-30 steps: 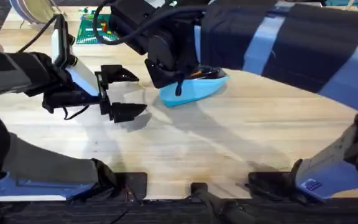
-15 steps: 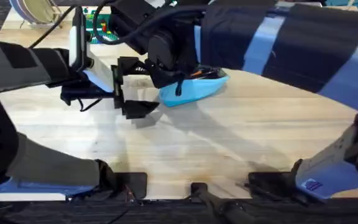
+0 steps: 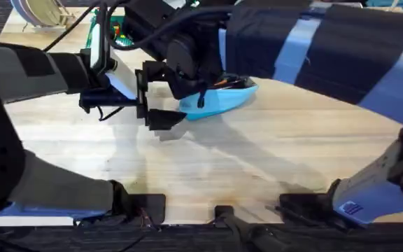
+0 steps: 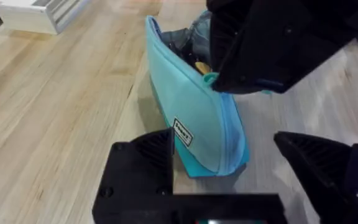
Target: Unzip the bag, pick up the pens from the table one at a time and place them inside, then zip the bag closed.
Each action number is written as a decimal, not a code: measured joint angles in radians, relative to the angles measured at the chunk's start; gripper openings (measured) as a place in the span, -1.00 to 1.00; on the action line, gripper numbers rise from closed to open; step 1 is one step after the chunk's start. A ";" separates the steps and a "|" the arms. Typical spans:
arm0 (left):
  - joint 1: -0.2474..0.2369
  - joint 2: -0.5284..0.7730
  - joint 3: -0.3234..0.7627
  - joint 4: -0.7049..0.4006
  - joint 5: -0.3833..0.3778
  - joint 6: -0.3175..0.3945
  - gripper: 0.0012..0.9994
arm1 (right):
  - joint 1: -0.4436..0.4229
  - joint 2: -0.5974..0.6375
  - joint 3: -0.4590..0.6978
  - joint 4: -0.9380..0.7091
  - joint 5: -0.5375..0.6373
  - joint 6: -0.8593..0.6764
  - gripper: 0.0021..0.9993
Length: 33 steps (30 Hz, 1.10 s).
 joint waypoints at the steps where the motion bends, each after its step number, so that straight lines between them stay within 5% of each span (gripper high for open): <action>1: 0.000 0.000 0.000 0.003 0.001 -0.010 0.99 | 0.000 0.000 0.000 0.000 0.000 0.000 -0.94; 14: 0.000 0.000 0.000 0.003 0.000 -0.050 0.97 | 0.000 0.000 0.000 0.000 0.000 0.000 -0.94; 17: 0.000 0.000 0.000 0.004 0.000 -0.054 0.60 | 0.000 0.000 0.000 0.000 0.000 0.000 -0.94; 25: 0.000 0.000 0.000 -0.009 -0.002 -0.057 0.39 | 0.000 0.000 0.000 0.000 0.000 0.000 -0.94; 33: -0.001 0.000 0.000 -0.009 -0.013 -0.058 -0.11 | 0.000 0.000 0.000 0.000 0.000 0.000 -0.94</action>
